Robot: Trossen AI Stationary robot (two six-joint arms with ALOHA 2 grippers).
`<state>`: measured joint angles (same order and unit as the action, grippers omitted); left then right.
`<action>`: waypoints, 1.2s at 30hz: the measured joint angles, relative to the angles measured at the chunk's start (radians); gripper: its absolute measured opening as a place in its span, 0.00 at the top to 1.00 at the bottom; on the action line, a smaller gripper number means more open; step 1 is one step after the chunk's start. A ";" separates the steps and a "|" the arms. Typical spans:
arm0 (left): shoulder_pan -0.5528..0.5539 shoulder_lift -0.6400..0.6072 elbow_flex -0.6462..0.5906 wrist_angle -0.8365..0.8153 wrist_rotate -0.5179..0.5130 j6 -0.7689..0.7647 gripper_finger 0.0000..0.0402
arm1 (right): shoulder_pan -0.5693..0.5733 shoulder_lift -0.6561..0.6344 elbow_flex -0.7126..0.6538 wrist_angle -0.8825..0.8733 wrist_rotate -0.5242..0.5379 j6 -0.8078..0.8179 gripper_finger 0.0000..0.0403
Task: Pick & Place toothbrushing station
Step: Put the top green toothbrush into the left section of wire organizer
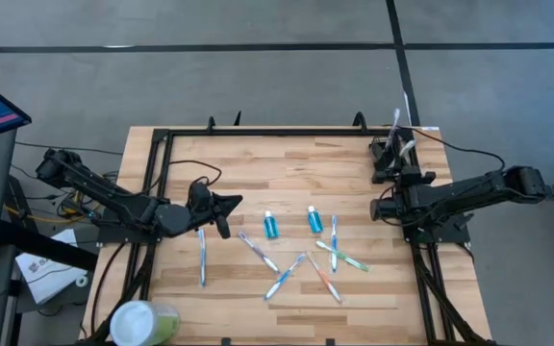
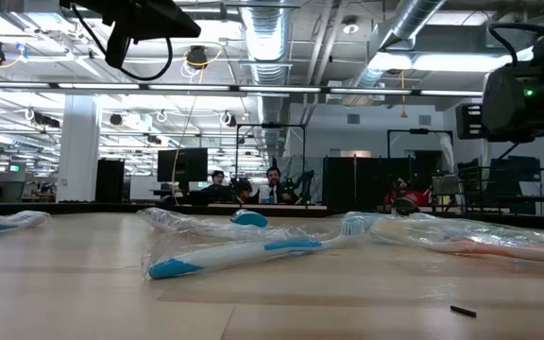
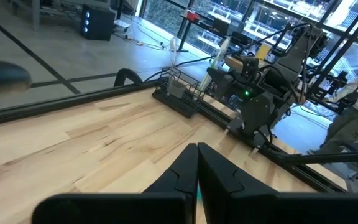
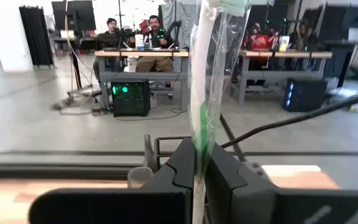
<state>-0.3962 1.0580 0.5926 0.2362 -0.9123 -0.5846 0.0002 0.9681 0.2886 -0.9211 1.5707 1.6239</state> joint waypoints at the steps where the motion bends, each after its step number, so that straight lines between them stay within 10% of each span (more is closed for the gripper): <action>1: 0.000 0.000 0.000 0.003 0.000 0.000 1.00 | 0.000 -0.001 0.000 0.001 0.000 0.012 0.98; 36: -0.020 0.000 0.000 0.020 0.000 0.027 1.00 | -0.032 0.014 0.069 0.097 0.000 -0.225 0.97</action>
<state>-0.4164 1.0576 0.5926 0.2564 -0.9123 -0.5576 -0.0315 0.9822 0.3576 -0.8241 1.5711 1.3990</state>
